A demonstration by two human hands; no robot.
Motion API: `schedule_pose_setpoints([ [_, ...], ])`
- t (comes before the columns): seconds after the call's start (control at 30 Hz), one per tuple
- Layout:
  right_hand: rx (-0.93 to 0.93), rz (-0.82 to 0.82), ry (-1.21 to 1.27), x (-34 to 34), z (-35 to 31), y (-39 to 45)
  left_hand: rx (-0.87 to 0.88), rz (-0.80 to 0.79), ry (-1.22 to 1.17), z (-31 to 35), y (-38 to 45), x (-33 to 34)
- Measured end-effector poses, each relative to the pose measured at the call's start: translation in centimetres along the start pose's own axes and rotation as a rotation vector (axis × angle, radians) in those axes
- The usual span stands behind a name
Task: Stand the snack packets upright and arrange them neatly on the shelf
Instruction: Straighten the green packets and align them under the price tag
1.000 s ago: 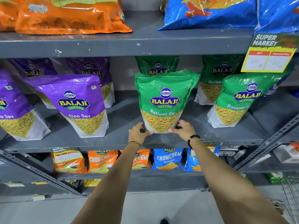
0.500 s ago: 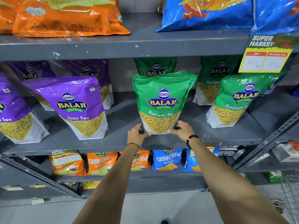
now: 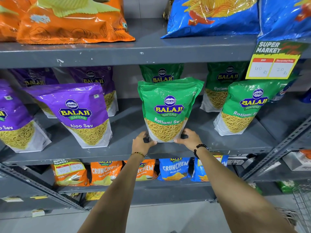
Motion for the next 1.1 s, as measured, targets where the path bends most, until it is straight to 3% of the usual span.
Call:
schedule_pose_setpoints([
  [0.23,0.01,0.022,-0.151,0.3,1.1,-2.2,-0.033,0.112,0.173,-2.2,-1.2,0.4],
  [0.4,-0.006,0.2,-0.195,-1.1,1.9,-4.4,0.048,0.195,0.194,-2.8,-4.2,2.1],
  [0.6,0.07,0.494,-0.157,-5.5,3.9,-7.1,0.244,-0.042,0.258,-0.7,-6.8,7.7],
  [0.8,0.174,0.673,-0.051,-12.1,7.8,-7.2,0.24,-0.185,0.265,3.8,-6.1,14.5],
  [0.9,0.19,0.629,-0.021,-15.8,10.5,-5.5,0.219,-0.197,0.234,6.4,-5.0,17.8],
  [1.1,0.175,0.336,0.143,-20.9,14.2,-0.8,0.109,-0.171,0.153,10.7,-3.1,23.0],
])
Point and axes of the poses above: each hand's wrist, its own y-axis towards the middle knuckle, its own x-axis out of the palm, z = x × y, the point moved 1 cm from there along y, towards the middle knuckle, and after that the axes turned 15 degrees about -x, right-handed, at the moved point
